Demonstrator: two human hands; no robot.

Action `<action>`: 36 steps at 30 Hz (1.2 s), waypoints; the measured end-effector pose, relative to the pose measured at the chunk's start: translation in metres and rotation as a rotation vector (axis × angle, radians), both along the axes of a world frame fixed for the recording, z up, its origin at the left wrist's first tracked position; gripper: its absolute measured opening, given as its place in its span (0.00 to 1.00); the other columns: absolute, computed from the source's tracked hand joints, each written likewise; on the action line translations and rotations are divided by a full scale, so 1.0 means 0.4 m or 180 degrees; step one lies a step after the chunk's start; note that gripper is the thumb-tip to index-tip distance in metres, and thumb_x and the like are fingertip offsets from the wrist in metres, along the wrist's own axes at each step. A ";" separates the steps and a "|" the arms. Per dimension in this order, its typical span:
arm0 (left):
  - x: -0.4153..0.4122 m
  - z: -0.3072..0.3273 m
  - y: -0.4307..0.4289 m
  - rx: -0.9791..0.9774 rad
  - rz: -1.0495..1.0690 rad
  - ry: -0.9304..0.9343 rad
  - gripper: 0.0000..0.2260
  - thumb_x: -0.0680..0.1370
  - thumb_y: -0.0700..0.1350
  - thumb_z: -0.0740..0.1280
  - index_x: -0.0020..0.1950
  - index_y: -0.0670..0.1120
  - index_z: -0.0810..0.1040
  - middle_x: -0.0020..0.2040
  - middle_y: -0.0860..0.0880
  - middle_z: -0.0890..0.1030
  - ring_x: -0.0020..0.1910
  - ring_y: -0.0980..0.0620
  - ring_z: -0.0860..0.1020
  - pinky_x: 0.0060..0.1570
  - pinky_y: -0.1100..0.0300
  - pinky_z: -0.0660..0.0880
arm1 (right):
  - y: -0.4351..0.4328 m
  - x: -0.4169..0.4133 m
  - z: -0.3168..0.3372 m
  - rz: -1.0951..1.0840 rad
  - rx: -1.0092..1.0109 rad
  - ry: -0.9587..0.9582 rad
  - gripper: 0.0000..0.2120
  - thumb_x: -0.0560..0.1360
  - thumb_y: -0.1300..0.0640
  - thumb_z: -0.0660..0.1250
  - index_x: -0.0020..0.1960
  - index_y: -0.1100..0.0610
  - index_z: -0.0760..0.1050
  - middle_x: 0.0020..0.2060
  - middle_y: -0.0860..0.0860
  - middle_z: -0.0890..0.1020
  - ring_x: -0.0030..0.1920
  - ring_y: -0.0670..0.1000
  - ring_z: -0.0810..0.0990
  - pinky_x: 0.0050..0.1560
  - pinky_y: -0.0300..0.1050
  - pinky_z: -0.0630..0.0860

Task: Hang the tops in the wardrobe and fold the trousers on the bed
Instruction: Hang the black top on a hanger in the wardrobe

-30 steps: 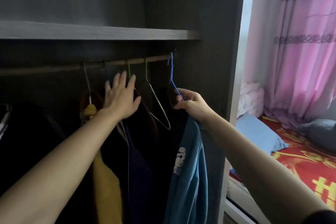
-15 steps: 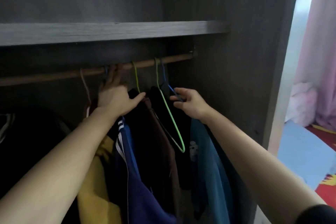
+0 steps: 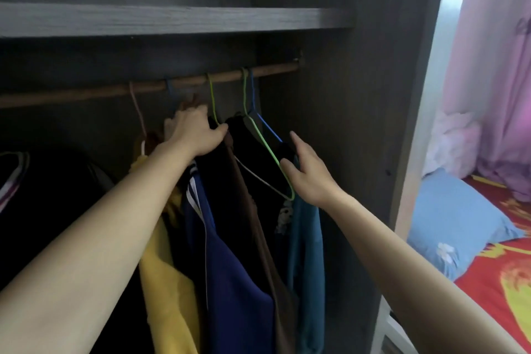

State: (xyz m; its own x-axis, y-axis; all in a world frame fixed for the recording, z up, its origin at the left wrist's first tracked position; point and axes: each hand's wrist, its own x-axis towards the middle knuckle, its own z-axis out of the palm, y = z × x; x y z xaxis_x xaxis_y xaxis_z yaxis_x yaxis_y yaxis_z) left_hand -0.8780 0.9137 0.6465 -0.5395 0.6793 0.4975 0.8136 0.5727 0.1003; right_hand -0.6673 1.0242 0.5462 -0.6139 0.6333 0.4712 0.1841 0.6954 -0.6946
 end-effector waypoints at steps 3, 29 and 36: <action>0.107 -0.121 -0.043 0.0758 -0.0617 0.0329 0.25 0.81 0.59 0.57 0.74 0.46 0.68 0.78 0.46 0.62 0.78 0.45 0.56 0.73 0.42 0.58 | -0.060 0.093 -0.078 -0.0463 0.0314 0.0064 0.31 0.83 0.50 0.58 0.81 0.54 0.49 0.80 0.52 0.56 0.79 0.48 0.54 0.76 0.40 0.53; 1.791 -0.725 0.079 -0.0314 -0.4571 -0.0351 0.33 0.81 0.61 0.51 0.81 0.48 0.47 0.81 0.46 0.40 0.79 0.45 0.40 0.74 0.35 0.47 | -0.497 1.777 -0.547 -0.4937 0.0299 -0.1002 0.38 0.79 0.46 0.63 0.81 0.54 0.48 0.80 0.56 0.45 0.80 0.58 0.47 0.76 0.63 0.54; 2.125 -0.753 0.078 -0.0606 -0.4759 -0.0388 0.32 0.82 0.59 0.55 0.81 0.49 0.46 0.80 0.46 0.38 0.79 0.46 0.37 0.74 0.35 0.46 | -0.556 2.137 -0.529 -0.5178 0.0216 -0.1254 0.39 0.79 0.47 0.64 0.81 0.51 0.46 0.81 0.54 0.45 0.80 0.58 0.46 0.76 0.63 0.54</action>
